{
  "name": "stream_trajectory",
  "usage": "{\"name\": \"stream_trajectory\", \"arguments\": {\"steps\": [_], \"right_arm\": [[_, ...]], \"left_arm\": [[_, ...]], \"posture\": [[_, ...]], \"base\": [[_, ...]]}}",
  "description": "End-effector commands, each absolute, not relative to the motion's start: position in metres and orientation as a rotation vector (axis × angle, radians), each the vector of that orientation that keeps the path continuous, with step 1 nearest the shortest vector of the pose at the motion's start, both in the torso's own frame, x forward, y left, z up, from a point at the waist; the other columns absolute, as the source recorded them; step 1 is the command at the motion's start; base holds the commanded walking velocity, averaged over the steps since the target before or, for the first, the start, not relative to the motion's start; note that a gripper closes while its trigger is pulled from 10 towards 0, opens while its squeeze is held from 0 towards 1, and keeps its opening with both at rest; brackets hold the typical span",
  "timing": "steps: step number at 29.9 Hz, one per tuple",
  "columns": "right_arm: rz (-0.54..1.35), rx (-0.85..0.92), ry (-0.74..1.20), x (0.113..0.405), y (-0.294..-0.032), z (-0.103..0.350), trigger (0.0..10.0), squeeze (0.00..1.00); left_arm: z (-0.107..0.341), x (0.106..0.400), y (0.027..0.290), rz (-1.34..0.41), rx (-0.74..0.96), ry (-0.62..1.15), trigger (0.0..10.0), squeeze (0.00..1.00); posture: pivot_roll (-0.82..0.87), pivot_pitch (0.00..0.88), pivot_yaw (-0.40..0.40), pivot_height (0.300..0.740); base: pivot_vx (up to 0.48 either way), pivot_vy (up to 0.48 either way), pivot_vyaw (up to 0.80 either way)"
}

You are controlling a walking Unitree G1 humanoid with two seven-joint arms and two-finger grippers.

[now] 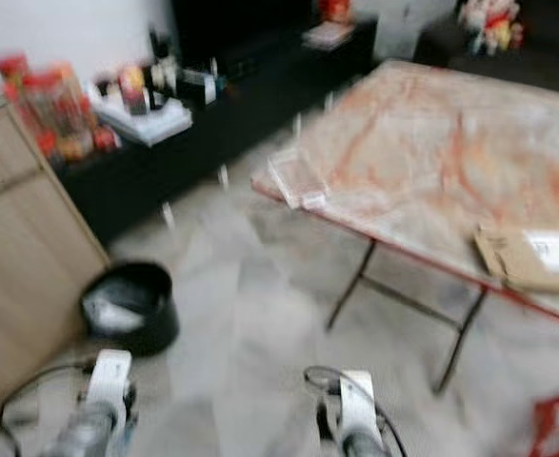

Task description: Picking trash to rubbish bin

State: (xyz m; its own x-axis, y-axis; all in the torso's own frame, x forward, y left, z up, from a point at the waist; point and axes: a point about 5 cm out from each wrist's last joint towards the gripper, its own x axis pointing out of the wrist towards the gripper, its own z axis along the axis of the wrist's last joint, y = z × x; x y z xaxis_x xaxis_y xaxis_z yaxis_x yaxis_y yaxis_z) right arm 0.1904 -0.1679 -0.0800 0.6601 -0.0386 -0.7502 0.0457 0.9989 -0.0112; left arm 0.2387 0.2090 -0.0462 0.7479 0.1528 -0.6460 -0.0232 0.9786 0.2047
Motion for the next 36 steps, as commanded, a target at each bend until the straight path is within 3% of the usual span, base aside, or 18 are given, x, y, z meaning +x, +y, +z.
{"name": "stream_trajectory", "arguments": {"steps": [1, 8, 27, 36], "right_arm": [[-0.062, 0.001, 0.853, 0.1888, -0.1738, -0.0804, 10.0, 0.00], [-0.062, 0.000, 0.864, 0.1871, -0.1743, -0.0814, 10.0, 0.00], [-0.080, 0.024, 0.854, 0.1869, -0.1760, -0.0810, 10.0, 0.00], [-0.073, 0.012, 0.858, 0.1840, -0.1766, -0.0822, 10.0, 0.00]], "left_arm": [[-0.0474, 0.2378, 0.2067, 0.101, 0.183, 0.724, 10.0, 0.00], [-0.0472, 0.2376, 0.2085, 0.108, 0.182, 0.728, 10.0, 0.00], [-0.0473, 0.2376, 0.2087, 0.106, 0.186, 0.730, 10.0, 0.00], [-0.0470, 0.2376, 0.2105, 0.111, 0.187, 0.730, 10.0, 0.00]], "posture": [[-0.08, 0.000, 0.040, 0.740], [-0.07, 0.000, 0.040, 0.740], [-0.09, 0.000, 0.052, 0.740], [-0.09, 0.000, 0.054, 0.740]], "base": [[0.300, 0.000, 0.80], [0.293, 0.000, 0.78], [0.268, 0.000, 0.00], [0.263, 0.000, 0.77]]}}
